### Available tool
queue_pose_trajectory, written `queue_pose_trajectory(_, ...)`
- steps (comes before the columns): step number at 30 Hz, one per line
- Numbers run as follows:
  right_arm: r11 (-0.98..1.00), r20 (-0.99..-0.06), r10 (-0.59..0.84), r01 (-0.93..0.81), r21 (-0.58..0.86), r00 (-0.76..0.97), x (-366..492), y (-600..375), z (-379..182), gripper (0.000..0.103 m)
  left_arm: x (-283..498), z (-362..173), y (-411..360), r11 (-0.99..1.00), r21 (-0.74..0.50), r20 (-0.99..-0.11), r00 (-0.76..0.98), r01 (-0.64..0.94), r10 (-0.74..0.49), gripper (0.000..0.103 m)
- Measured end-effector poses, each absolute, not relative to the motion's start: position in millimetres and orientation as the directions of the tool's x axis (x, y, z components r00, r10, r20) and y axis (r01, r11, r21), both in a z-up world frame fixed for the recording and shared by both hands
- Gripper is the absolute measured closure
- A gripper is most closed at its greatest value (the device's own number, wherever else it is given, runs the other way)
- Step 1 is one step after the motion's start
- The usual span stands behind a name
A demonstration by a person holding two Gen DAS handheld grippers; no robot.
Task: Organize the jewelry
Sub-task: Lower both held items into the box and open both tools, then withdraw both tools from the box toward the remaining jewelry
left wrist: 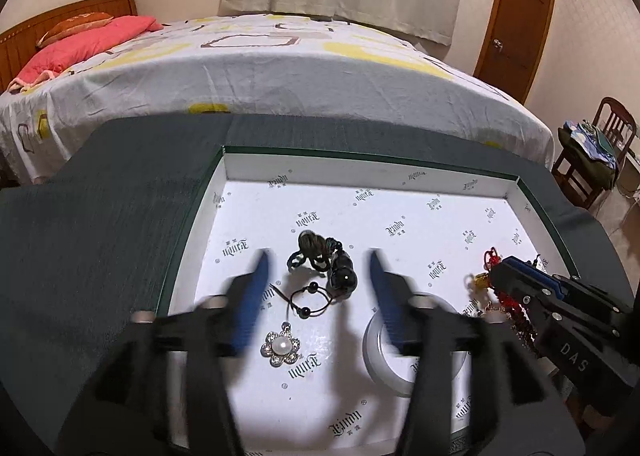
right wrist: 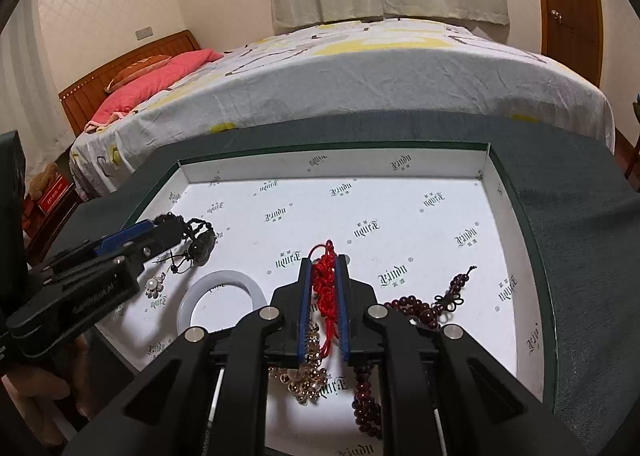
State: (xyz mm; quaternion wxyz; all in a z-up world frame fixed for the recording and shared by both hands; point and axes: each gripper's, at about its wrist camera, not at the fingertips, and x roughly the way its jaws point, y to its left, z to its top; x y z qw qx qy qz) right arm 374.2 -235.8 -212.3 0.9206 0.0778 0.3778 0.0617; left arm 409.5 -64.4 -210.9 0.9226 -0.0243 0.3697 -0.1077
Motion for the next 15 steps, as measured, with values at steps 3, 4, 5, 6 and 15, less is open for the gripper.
queue_pose_trajectory(3,0.98,-0.677,0.166,-0.045,0.193,0.717,373,-238,-210,0.053,408,-209,-64,0.974,-0.126,-0.675,0.703,0.189,-0.224,0.042)
queue_pose_trajectory(4,0.981,-0.668,0.161,-0.043,0.189,0.727,371,-238,-208,0.048,406,-208,-65,0.973,-0.123,-0.673,0.704,0.195,-0.226,0.042)
queue_pose_trajectory(5,0.981,-0.664,0.158,-0.043,0.187,0.731,370,-237,-207,0.048,405,-207,-66,0.972,-0.121,-0.672,0.704,0.2,-0.228,0.042)
queue_pose_trajectory(6,0.981,-0.662,0.161,-0.045,0.189,0.732,369,-238,-205,0.048,404,-205,-66,0.972,-0.12,-0.671,0.705,0.201,-0.229,0.041)
queue_pose_trajectory(15,0.979,-0.6,0.16,-0.05,0.196,0.784,336,-245,-177,0.048,372,-180,-60,0.968,-0.15,-0.631,0.734,0.202,-0.251,0.033)
